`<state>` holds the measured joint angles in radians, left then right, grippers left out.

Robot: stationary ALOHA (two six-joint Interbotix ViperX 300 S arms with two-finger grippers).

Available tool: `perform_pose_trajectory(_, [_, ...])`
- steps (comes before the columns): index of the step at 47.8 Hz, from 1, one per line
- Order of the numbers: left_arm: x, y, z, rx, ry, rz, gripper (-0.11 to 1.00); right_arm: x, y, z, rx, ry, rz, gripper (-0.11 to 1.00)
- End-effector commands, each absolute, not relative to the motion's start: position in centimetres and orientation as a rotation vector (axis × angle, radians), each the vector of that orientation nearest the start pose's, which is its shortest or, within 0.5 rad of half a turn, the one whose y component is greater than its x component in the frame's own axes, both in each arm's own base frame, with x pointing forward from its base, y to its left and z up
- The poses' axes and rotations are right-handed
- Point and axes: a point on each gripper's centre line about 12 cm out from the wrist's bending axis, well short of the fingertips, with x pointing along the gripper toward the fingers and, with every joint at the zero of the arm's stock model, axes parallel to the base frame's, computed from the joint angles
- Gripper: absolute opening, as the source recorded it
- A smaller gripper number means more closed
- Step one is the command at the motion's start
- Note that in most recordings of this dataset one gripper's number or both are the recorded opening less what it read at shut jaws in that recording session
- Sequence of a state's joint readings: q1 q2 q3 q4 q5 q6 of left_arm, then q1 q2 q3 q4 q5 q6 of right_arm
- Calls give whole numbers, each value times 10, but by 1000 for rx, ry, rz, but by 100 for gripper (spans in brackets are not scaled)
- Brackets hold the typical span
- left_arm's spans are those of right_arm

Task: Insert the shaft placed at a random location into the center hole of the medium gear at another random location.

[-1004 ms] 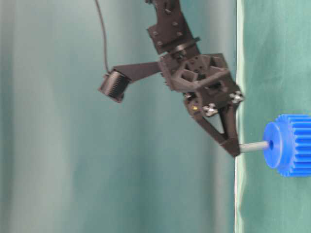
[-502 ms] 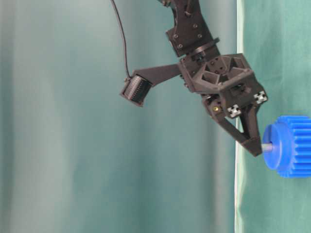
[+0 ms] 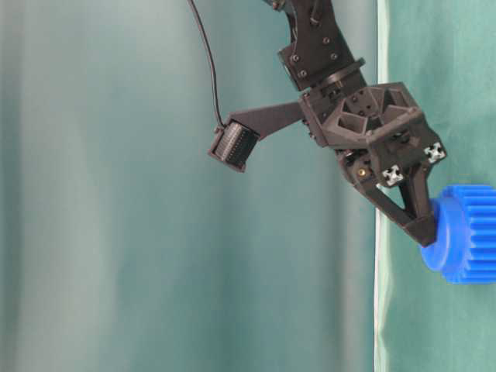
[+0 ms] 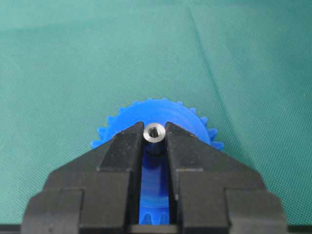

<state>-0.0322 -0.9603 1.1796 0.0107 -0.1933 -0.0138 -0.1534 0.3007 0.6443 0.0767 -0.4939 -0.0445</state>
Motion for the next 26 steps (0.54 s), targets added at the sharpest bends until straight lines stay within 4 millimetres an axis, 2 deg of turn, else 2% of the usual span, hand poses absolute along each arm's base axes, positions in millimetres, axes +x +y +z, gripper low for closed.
perform_pose_trajectory(1, [202, -7, 287, -2, 6, -38, 0, 425, -65, 110, 44, 426, -181, 14])
perform_pose_trajectory(14, [202, -7, 288, -2, 5, -38, 0, 425, -65, 120, 41, 403, -179, 16])
perform_pose_trajectory(16, [202, -7, 288, -3, 6, -38, 0, 425, -65, 123, 42, 397, -179, 24])
perform_pose_trajectory(23, [202, -7, 288, -2, 3, -38, 0, 424, -64, 139, 35, 365, -177, 68])
perform_pose_trajectory(26, [201, -7, 289, -3, 2, -38, 0, 423, -64, 144, 34, 357, -178, 84])
